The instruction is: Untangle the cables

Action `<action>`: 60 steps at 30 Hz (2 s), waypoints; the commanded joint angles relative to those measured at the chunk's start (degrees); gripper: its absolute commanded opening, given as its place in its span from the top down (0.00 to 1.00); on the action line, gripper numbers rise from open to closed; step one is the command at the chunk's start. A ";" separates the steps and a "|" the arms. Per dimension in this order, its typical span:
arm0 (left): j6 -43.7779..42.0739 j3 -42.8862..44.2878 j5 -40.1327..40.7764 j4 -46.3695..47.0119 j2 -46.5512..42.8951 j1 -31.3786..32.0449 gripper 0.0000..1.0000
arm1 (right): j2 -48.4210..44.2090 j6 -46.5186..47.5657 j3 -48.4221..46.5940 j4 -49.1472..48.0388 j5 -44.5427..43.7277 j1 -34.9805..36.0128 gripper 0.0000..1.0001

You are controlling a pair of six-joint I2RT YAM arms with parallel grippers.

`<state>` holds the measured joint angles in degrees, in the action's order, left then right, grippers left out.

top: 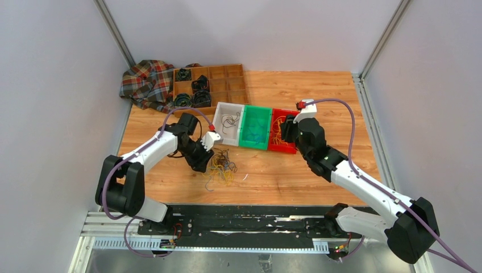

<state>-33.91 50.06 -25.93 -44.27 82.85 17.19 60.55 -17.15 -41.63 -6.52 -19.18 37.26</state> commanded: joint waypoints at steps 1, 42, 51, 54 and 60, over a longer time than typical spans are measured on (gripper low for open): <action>-2.01 -0.29 0.33 -0.35 -1.33 -0.76 0.56 | -0.44 0.00 -1.77 -0.05 -0.23 0.89 0.65; 3.70 36.32 -5.28 -19.19 -12.81 7.08 0.99 | 3.43 8.40 -4.53 -25.98 21.48 17.90 0.39; 5.43 40.76 -6.18 -19.92 -14.77 10.67 0.99 | 9.72 8.40 -9.13 -25.65 20.71 23.04 0.39; 5.43 42.02 -6.70 -20.90 -15.27 11.31 0.99 | 10.77 8.18 -9.50 -25.45 17.46 23.05 0.42; 5.07 44.00 -8.06 -21.78 -15.79 11.96 0.99 | 12.66 8.28 -10.18 -26.14 14.49 23.06 0.47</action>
<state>-29.32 91.88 -31.79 -64.93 68.27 28.42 72.53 -9.56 -49.23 -30.37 -1.78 59.75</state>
